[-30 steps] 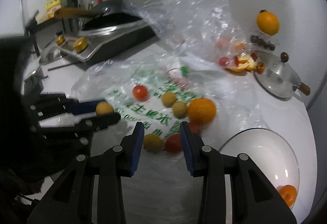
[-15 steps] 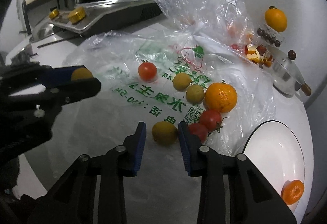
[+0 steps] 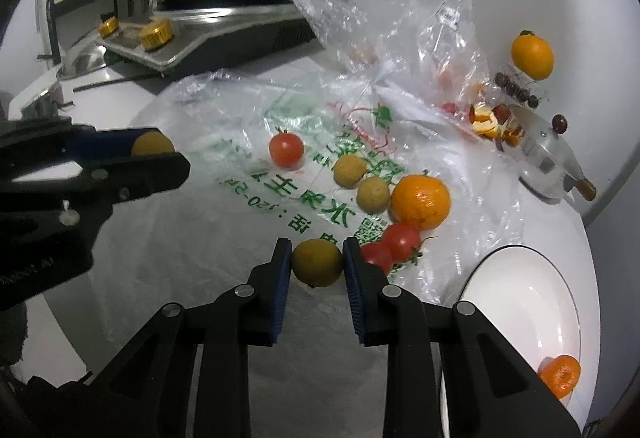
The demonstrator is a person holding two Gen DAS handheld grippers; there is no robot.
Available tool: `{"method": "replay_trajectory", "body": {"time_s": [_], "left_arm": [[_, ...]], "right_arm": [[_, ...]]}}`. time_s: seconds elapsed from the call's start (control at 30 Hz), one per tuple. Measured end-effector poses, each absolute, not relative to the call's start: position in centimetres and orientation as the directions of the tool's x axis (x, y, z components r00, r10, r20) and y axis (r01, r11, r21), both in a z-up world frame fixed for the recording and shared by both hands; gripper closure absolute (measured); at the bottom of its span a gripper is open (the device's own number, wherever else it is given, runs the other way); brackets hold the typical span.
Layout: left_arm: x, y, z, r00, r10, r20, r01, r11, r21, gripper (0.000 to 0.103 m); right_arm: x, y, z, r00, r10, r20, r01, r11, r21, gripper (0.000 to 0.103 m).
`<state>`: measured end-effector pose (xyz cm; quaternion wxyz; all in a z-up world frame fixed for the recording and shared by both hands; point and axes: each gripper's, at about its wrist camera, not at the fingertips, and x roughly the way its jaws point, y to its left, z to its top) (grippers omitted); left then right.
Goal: Organize fruits
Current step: 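Carry the yellow fruit in the left tool to the plate while the right tool carries its fruit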
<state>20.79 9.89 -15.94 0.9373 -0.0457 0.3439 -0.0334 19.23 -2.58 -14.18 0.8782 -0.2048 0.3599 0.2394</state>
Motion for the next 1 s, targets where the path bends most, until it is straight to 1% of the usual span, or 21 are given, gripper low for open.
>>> {"method": "replay_trajectory", "body": {"time_s": [0.5,1.0], "left_arm": [[20.2,4.6,-14.0,0.770,-0.113,-0.628,0.093,0.994,-0.066,0.076],[20.6,-2.2,-13.1,0.761,-0.145,-0.632,0.168,0.986,-0.023,0.076]], "right_arm": [[17.9,-8.8,-10.8,0.692,0.298,-0.657,-0.498,0.856,-0.137,0.075],[17.5,-16.4,-10.6,0.728,0.273,-0.628,-0.418,0.904,-0.091,0.075]]}}
